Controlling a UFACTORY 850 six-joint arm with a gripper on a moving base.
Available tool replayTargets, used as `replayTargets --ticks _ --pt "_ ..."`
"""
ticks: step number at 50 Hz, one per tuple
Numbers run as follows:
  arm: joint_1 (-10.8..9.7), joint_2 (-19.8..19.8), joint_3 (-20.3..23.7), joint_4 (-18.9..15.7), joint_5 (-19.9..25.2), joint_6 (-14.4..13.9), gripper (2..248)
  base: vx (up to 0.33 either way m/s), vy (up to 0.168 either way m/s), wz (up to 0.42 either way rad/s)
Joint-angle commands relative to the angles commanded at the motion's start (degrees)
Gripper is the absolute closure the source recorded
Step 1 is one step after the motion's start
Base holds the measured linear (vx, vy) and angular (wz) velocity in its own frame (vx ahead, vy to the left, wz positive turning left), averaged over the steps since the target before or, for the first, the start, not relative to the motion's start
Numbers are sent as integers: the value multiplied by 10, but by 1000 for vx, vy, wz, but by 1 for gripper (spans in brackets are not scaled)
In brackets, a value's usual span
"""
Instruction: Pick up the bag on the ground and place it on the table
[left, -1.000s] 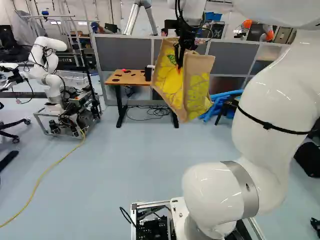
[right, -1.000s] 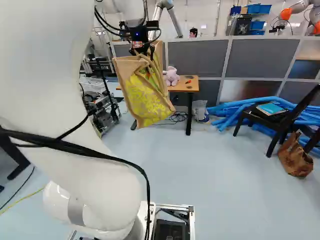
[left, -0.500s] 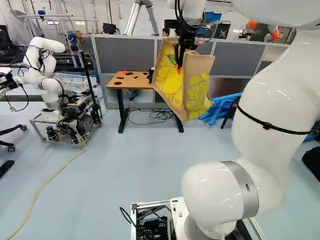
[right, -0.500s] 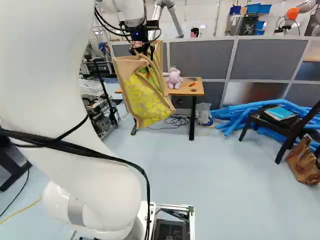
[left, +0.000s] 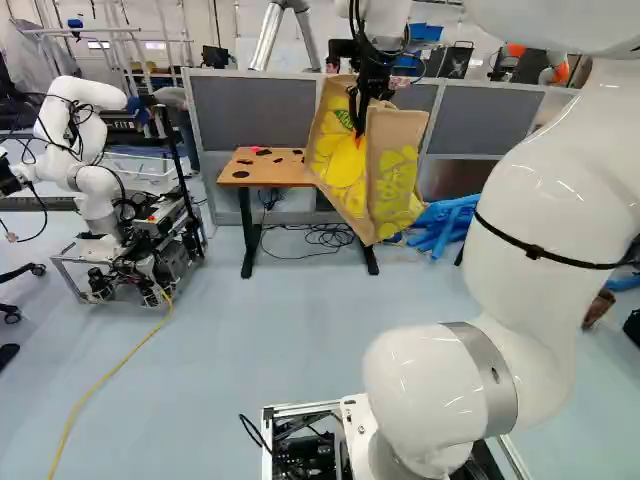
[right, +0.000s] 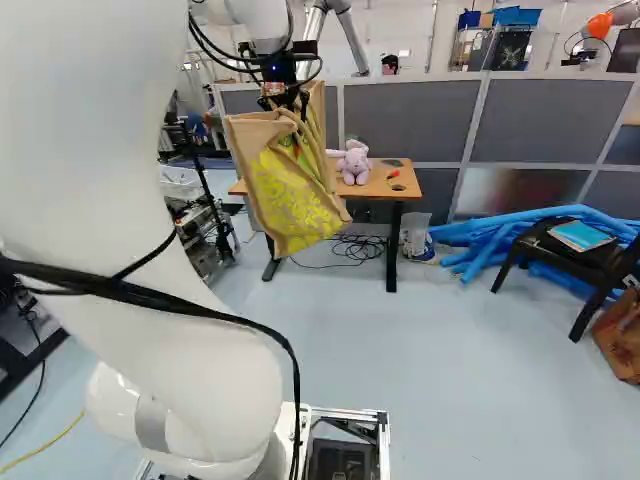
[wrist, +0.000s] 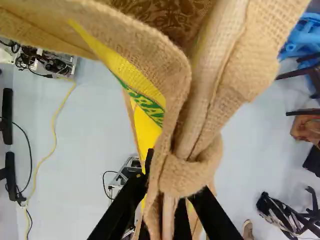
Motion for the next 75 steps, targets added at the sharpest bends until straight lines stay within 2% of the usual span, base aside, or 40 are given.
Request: replayTargets --ticks 75 --pt "0 0 0 0 0 0 228 212 151 -31"
